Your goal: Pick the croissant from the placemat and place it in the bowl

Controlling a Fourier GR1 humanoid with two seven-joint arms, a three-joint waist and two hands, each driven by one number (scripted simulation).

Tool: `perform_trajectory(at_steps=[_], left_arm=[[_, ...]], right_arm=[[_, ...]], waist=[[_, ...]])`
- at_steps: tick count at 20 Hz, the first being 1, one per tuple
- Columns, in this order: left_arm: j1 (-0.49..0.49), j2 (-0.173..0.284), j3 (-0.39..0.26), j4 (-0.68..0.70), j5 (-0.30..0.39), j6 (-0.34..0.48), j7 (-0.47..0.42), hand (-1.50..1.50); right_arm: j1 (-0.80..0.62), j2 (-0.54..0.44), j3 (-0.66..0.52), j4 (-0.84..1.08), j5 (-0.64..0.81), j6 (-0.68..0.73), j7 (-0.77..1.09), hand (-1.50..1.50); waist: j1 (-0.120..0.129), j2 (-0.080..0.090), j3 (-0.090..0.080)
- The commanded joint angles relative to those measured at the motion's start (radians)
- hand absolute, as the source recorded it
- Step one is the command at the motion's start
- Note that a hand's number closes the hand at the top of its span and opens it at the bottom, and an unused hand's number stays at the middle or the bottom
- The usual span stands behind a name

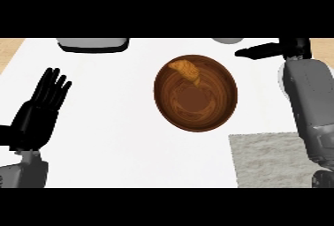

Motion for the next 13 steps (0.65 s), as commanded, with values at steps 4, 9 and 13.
perform_trajectory(at_steps=[4,9,13], left_arm=[[-0.026,0.016,0.016,-0.03,0.008,0.004,0.027,0.0],[0.04,-0.043,-0.037,-0.03,-0.05,0.016,-0.038,0.0],[-0.008,-0.003,0.005,-0.003,-0.011,-0.007,-0.001,0.0]], right_arm=[[0.076,-0.225,-0.07,0.065,-0.091,0.18,-0.07,-1.5],[0.186,-0.306,-0.058,0.071,-0.12,0.311,-0.162,-1.5],[0.247,-0.335,-0.04,0.121,-0.117,0.328,-0.256,-1.5]], waist=[[0.006,0.004,0.001],[0.0,0.001,0.0],[0.003,0.003,0.001]])
